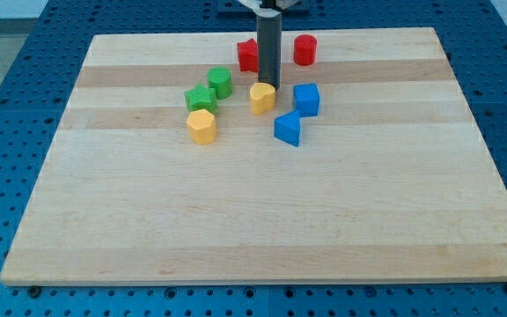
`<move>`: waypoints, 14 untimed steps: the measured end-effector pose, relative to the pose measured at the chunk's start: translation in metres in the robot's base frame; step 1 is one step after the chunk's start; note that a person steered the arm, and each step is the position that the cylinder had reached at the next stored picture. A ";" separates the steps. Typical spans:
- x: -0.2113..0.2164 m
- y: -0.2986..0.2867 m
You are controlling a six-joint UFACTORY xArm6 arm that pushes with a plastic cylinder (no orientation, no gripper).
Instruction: Push the red star slightly to left
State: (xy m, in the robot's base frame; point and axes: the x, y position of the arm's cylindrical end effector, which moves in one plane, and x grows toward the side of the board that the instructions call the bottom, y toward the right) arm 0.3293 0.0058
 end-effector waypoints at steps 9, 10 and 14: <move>-0.080 0.001; -0.089 0.006; -0.105 -0.027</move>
State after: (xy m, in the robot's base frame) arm 0.2244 -0.0208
